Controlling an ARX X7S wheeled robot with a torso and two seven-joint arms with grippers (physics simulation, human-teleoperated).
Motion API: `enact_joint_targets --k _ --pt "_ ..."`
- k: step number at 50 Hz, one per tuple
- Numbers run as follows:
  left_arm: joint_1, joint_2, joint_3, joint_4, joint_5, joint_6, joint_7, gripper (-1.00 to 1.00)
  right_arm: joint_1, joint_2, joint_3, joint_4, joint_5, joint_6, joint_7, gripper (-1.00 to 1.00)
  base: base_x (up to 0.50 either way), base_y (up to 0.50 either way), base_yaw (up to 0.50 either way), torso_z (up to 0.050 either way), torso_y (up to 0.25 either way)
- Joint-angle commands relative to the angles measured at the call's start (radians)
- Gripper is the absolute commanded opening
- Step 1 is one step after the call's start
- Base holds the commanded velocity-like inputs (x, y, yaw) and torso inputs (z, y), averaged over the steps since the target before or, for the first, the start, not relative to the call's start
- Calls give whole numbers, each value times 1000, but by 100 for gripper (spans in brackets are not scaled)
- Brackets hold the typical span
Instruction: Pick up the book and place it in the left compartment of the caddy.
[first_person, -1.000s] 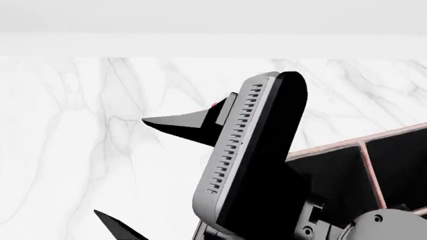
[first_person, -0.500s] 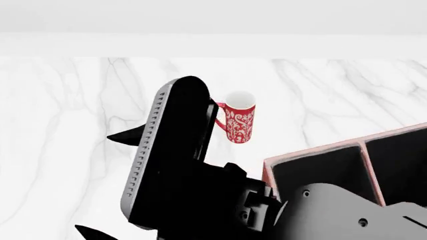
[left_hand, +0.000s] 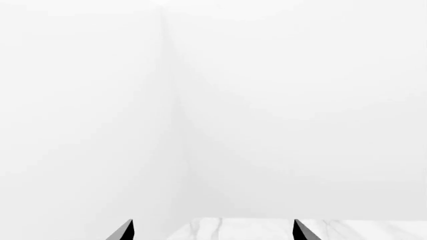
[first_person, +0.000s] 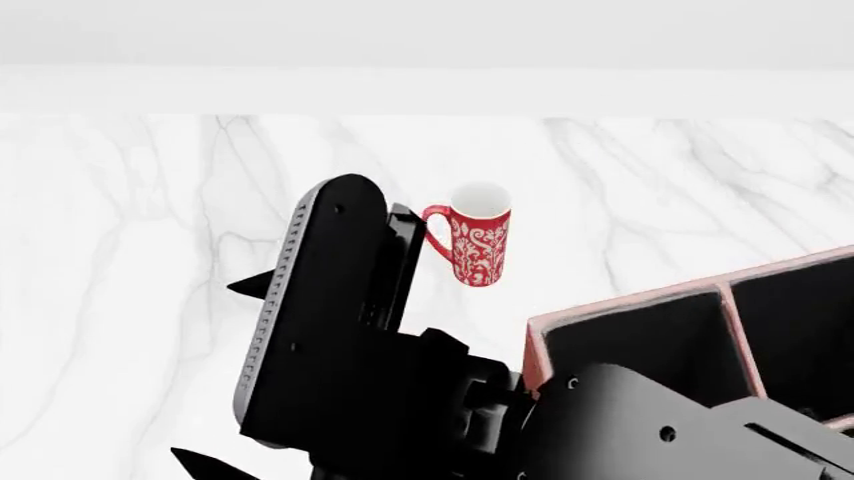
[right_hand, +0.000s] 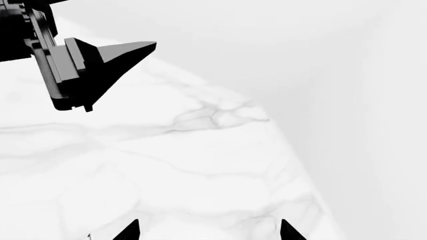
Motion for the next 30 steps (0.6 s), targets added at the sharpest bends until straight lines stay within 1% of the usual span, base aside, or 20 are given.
enact_joint_targets --k 1,12,17,22,30 --pt "3 14 -23 0 -5 17 38 100 -9 -18 2 10 -31 -11 -19 100 0 0 0 0 0" --pt "-1 14 -20 0 -3 11 40 100 -39 -9 -14 5 -45 -23 -12 100 0 0 0 0 0" --pt "3 14 -23 0 -6 15 38 100 -58 13 -19 -44 -34 -17 3 100 0 0 0 0 0" --pt "1 14 -20 0 -3 12 38 100 -80 41 25 -111 65 -2 55 100 0 0 0 0 0" --pt "-3 14 -11 0 6 6 40 100 -121 74 22 -228 115 8 100 100 0 0 0 0 0"
